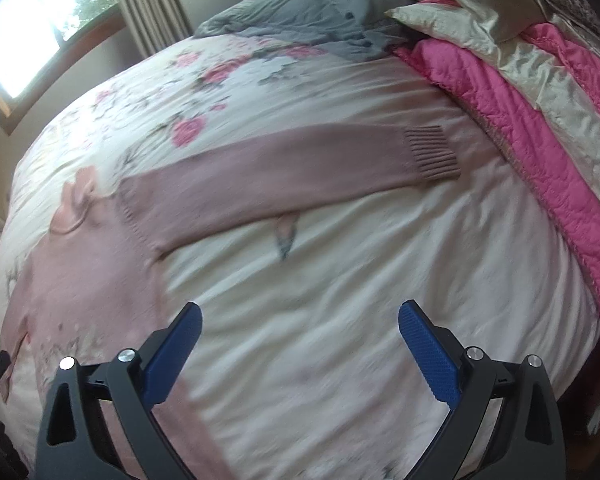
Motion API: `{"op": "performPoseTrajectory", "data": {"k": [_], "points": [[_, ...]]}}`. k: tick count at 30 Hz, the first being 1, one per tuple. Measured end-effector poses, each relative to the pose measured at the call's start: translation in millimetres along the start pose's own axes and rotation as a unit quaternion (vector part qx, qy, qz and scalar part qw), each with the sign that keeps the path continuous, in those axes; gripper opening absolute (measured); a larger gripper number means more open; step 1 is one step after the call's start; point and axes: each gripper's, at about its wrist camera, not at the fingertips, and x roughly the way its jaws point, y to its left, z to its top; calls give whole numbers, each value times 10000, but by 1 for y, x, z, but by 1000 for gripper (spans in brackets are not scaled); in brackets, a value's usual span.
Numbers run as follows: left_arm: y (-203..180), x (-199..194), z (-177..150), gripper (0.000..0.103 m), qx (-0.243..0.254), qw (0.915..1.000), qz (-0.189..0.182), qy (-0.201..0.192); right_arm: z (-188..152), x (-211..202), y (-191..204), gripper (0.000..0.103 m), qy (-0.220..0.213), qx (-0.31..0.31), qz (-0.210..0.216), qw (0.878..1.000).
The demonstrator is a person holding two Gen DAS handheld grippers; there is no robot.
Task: Fold small clothes
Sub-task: 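Move the right tool to the sweater's sleeve cuff and grasp it, then fold the gripped sleeve across the sweater body with the right tool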
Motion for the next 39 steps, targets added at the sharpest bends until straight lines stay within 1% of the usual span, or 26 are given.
{"op": "performPoseTrajectory", "data": {"k": [2, 5, 10, 13, 16, 19, 22, 23, 24, 25, 27, 28, 29, 30, 31, 32, 34, 37, 39], "points": [[-24, 13, 21, 100, -21, 10000, -21, -51, 30, 22, -32, 99, 38, 145, -158, 9998], [-62, 35, 49, 99, 8, 9999, -94, -100, 71, 60, -81, 99, 161, 420, -197, 9988], [-124, 72, 86, 100, 107, 9997, -208, -98, 113, 118, -133, 99, 429, 558, -360, 9969], [-154, 95, 97, 100, 110, 9996, -250, 24, 125, 149, -159, 99, 631, 802, -257, 9945], [-172, 109, 102, 100, 115, 9996, -268, 64, 132, 175, -179, 99, 833, 893, -244, 9922], [-182, 119, 102, 100, 174, 9996, -196, 106, 137, 195, -192, 96, 1026, 952, -180, 9900], [-184, 127, 100, 100, 166, 9996, -137, 196, 139, 211, -200, 95, 1224, 1003, -76, 9874], [-183, 129, 99, 100, 172, 9995, -116, 224, 139, 215, -201, 92, 1269, 1000, -74, 9868], [-183, 131, 98, 100, 189, 9995, -81, 243, 139, 219, -202, 90, 1315, 1023, 22, 9860], [-182, 133, 96, 100, 207, 9994, -50, 257, 138, 222, -202, 84, 1347, 1067, 129, 9850], [-179, 133, 94, 100, 237, 9993, -10, 275, 140, 223, -200, 78, 1334, 1064, 147, 9852], [-178, 134, 93, 100, 250, 9993, 18, 281, 140, 221, -197, 68, 1294, 998, 178, 9864], [-175, 135, 93, 100, 253, 9993, 36, 290, 141, 218, -194, 54, 1265, 897, 185, 9877], [-172, 134, 92, 100, 241, 9993, 47, 297, 142, 214, -189, 45, 1220, 815, 266, 9888], [-169, 134, 92, 100, 208, 9993, 54, 301, 143, 210, -186, 16, 1158, 760, 430, 9894], [-165, 134, 93, 100, 171, 9994, 58, 301, 143, 204, -183, 11, 1101, 765, 576, 9893], [-156, 133, 94, 100, 92, 9995, 78, 303, 144, 191, -174, 11, 888, 714, 590, 9917], [-142, 135, 95, 100, -44, 9994, 86, 337, 142, 170, -152, 11, 639, 586, 923, 9919], [-133, 135, 96, 100, -141, 9992, 84, 352, 141, 160, -131, 11, 532, 340, 1077, 9922]]}}
